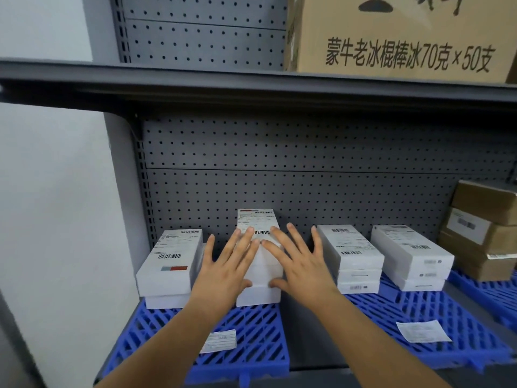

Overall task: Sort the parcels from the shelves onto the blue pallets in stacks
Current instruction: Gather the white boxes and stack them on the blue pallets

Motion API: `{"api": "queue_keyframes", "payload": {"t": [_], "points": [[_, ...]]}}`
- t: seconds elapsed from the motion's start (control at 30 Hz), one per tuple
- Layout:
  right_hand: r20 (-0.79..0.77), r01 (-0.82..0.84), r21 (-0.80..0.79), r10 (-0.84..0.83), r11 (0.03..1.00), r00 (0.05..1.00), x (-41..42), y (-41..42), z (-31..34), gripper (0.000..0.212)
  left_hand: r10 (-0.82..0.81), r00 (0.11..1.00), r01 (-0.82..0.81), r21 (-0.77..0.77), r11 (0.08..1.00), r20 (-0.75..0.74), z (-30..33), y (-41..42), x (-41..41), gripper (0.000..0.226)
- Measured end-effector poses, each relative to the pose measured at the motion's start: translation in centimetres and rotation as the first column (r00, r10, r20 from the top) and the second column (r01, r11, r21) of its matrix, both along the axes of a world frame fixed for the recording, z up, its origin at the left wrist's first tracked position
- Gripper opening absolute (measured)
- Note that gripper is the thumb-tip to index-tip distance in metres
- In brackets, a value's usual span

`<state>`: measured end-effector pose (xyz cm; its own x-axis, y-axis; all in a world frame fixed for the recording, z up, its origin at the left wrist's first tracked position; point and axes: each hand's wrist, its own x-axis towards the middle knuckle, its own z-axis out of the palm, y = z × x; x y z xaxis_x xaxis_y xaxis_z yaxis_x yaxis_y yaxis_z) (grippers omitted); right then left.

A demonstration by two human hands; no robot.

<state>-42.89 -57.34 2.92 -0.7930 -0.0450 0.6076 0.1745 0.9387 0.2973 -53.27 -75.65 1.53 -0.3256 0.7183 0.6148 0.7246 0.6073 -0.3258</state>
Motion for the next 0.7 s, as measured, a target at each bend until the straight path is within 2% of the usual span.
{"api": "queue_keyframes", "payload": {"t": [0.1,0.4,0.7], "points": [[-0.012,-0.014,0.005,0.014,1.000,1.000,0.3,-0.2,-0.2,0.106,-0.025,1.000,0.025,0.025,0.999,-0.011,-0.5,-0.6,0.6,0.103],[-0.030,-0.002,0.022,0.003,1.000,1.000,-0.3,-0.7,-1.4,0.120,0.037,0.998,-0.041,-0.075,0.996,-0.058,-1.9,-1.1,0.2,0.111],[-0.090,0.003,0.010,-0.002,1.000,0.996,-0.3,-1.0,-1.9,0.112,0.042,0.992,-0.055,-0.100,0.993,-0.123,-1.7,-1.4,0.2,0.112]]}}
